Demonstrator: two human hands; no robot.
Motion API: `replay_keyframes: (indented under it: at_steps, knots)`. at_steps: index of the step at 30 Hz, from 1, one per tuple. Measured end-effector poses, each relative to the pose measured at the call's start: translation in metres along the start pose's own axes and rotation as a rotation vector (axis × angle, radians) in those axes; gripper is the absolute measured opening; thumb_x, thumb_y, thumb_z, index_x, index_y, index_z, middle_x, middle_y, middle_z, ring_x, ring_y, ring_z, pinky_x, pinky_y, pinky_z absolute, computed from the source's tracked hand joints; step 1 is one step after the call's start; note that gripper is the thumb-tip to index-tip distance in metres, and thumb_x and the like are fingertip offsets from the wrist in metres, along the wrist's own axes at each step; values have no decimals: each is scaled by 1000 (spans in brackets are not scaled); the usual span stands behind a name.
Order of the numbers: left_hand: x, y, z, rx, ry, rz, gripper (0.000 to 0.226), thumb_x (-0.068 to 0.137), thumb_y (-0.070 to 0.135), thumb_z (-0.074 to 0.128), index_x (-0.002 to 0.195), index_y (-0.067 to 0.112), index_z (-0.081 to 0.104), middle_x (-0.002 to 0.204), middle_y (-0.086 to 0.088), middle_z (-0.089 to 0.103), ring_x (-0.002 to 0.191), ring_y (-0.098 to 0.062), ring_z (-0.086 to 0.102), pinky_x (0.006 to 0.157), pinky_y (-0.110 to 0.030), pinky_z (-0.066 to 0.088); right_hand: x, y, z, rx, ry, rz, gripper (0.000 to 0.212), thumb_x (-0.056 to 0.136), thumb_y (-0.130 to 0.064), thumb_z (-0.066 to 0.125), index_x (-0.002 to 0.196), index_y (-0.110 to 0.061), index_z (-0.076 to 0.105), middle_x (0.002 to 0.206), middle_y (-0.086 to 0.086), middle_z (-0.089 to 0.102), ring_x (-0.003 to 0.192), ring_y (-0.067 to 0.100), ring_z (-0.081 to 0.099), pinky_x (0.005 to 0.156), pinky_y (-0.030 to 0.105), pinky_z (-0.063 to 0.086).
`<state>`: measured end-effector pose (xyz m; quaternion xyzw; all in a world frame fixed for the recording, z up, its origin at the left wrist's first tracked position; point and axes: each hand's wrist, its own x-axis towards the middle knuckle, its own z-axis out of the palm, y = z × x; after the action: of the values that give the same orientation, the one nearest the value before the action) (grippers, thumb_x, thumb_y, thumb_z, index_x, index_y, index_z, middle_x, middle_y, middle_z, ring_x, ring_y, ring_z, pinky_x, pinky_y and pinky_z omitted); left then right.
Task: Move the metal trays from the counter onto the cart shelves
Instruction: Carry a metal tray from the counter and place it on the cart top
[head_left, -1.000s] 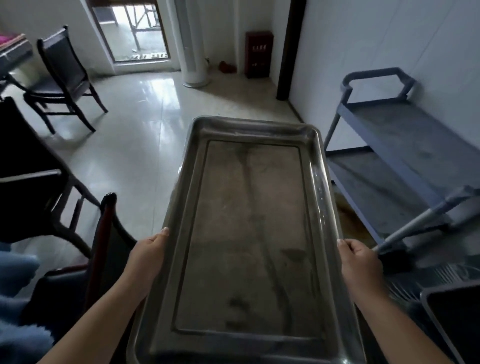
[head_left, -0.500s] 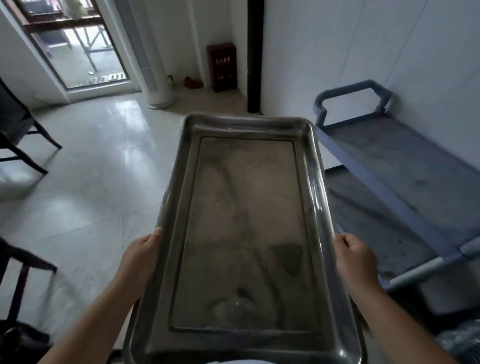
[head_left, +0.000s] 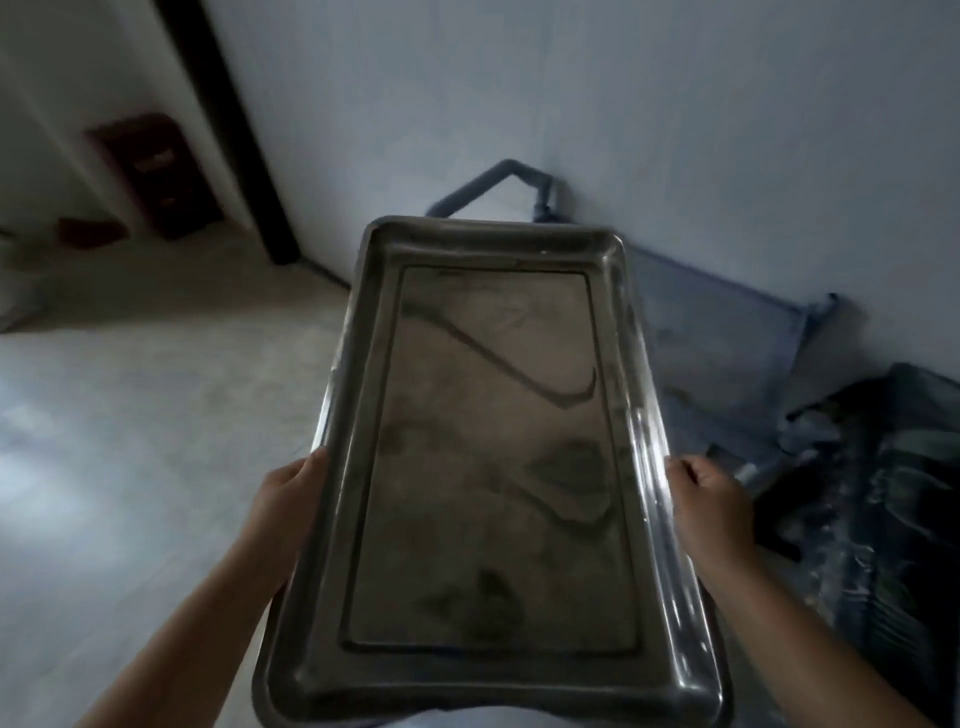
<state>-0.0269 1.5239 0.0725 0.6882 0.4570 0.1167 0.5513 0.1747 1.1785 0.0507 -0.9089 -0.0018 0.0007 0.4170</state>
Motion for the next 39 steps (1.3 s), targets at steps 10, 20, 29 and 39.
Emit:
replay_keyframes:
  at_steps: [10,20,29,39]
  knots:
    - [156,81,47,325,-463,167,48,93,59,47,75,23,75,66,-10,71,49,-12,65,49,-29,52,-16,-15,18,28,262,302,22,98,-27,52,82,-16,63,68,3,61,64,18,57,56,28,39]
    - [218,132,136,460,-559,99,40,96,47,52,93,12,72,77,-10,74,74,-25,71,60,-31,52,37,2,30,22,346,503,39,96,-33,51,62,-16,57,54,5,54,49,17,51,45,24,32]
    - [265,159,213,687,-461,195,32,103,30,42,126,13,58,120,-14,67,108,-29,66,90,-38,54,158,25,37,17,247,486,42,96,-30,51,58,-11,53,54,7,51,55,21,50,50,28,30]
    - [283,165,267,421,-283,-30,47,98,40,53,113,-2,68,116,-26,69,108,-44,64,85,-48,53,263,56,44,-26,35,420,34,99,-34,44,78,-14,61,67,5,60,63,19,54,54,28,35]
